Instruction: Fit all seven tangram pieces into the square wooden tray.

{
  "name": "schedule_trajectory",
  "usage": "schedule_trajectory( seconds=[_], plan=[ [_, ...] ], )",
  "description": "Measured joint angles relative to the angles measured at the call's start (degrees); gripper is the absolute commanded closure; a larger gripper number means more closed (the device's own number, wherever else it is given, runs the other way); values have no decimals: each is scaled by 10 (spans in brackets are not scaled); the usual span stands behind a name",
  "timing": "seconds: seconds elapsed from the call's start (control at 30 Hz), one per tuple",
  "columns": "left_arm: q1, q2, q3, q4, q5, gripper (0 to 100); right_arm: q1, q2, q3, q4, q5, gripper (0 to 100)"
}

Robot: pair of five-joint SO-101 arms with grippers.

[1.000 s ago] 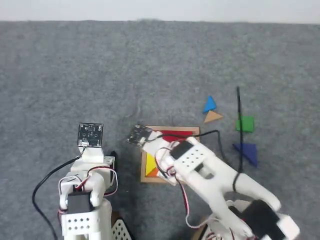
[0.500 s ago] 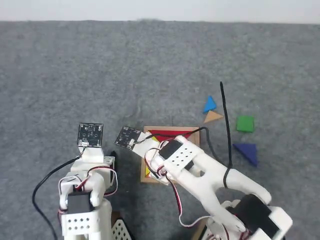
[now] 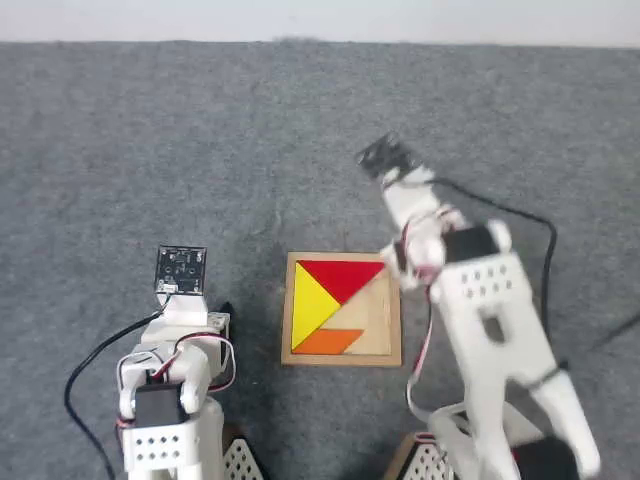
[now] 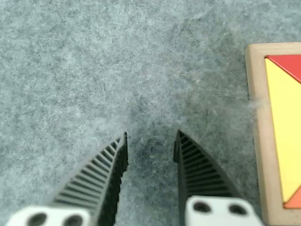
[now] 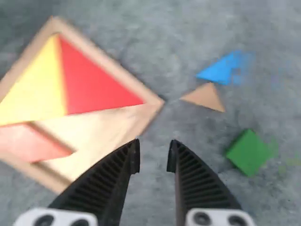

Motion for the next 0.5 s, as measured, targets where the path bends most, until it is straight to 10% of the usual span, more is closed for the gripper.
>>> schedule_trajectory(
  seconds=[0.5],
  plan=[
    [0,0,0,0,0,850,39,450,-263,-25,-201,823]
  ],
)
